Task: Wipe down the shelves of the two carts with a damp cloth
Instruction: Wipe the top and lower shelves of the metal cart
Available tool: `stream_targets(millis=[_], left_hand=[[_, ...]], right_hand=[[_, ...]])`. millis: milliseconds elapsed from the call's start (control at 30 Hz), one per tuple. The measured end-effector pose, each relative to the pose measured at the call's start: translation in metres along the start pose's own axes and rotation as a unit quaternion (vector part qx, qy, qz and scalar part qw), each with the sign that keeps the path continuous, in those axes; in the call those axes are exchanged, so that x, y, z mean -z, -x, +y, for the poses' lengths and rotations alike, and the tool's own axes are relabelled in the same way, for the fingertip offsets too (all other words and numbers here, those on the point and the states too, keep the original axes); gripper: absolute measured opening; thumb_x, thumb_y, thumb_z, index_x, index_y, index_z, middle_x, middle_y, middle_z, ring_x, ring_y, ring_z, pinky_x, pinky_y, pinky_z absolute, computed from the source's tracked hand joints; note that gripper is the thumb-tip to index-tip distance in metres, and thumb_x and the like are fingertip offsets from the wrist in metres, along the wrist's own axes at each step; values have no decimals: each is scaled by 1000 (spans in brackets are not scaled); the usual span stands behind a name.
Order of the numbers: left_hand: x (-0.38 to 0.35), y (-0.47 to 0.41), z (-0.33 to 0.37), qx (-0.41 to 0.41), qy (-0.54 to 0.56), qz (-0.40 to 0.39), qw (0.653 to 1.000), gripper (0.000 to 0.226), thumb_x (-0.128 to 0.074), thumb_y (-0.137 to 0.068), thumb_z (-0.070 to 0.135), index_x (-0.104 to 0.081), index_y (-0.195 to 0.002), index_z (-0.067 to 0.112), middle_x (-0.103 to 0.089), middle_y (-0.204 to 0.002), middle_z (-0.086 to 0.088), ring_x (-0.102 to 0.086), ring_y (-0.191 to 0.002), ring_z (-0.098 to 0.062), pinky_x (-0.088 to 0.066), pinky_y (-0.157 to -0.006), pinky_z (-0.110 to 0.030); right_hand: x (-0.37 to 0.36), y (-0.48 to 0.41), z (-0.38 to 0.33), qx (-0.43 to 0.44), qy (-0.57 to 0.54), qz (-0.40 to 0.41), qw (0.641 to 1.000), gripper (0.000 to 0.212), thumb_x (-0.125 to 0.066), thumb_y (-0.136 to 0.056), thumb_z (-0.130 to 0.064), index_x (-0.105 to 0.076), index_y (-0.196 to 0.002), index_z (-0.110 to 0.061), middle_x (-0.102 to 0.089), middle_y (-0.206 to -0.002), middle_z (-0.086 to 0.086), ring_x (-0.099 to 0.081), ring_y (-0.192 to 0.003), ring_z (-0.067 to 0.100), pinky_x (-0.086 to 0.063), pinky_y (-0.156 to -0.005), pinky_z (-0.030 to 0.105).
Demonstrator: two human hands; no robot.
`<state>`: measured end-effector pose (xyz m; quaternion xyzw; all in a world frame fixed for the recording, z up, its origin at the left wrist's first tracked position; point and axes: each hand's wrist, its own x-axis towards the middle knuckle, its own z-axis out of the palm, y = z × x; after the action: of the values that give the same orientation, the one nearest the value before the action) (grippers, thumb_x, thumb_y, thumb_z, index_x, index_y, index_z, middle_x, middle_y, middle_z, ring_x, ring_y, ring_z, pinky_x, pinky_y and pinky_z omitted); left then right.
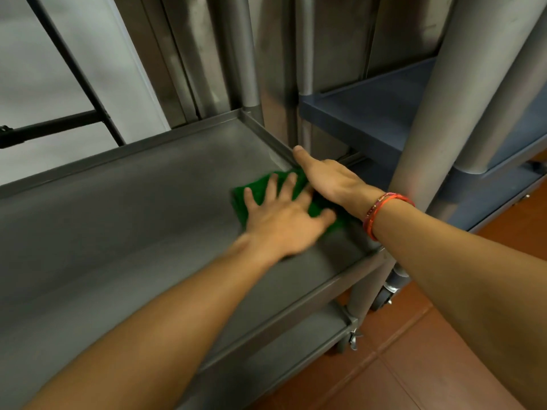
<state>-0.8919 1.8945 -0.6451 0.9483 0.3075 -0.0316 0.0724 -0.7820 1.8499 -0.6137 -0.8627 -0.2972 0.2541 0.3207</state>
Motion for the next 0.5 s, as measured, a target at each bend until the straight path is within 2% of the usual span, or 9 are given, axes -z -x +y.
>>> stream_targets(millis=[100,167,367,500], left_hand=[[10,-31,-24,62,17,-2,998,78,-18,-87,81,0,-154,45,6,-166,7,12,-152,-23,8,-115,-66],[12,-39,-30,75,19,4,997,78,-18,-86,81,1,-154,47,5,-166,7,12,-152,-23,8,-115,-66],[11,-26,-21,64,11,-14,998,75,-16,-88,78,5,-153,48,9,-166,4,16,-151,-26,7,-114,-68],[0,8,-3,6,-5,-3,1000,70,-19,-90,73,1,-153,47,9,-166,2,16,-151,-28,8,-113,-68]], right_hand=[[0,-2,1,4,-9,-4,1000,92,-25,-84,-84,-57,-138,-18,-53,-145,9,-51,-131,30,-38,-109,41],[1,-2,1,4,-20,-7,1000,92,-26,-84,-84,-55,-141,-18,-52,-146,8,-51,-132,29,-38,-109,40],[0,-2,-1,1,-7,-13,1000,97,-23,-76,-89,-61,-133,-20,-60,-136,8,-57,-120,30,-43,-105,45],[0,-4,-2,-3,2,-11,1000,96,-22,-80,-87,-58,-135,-17,-60,-134,11,-59,-117,31,-44,-104,46]])
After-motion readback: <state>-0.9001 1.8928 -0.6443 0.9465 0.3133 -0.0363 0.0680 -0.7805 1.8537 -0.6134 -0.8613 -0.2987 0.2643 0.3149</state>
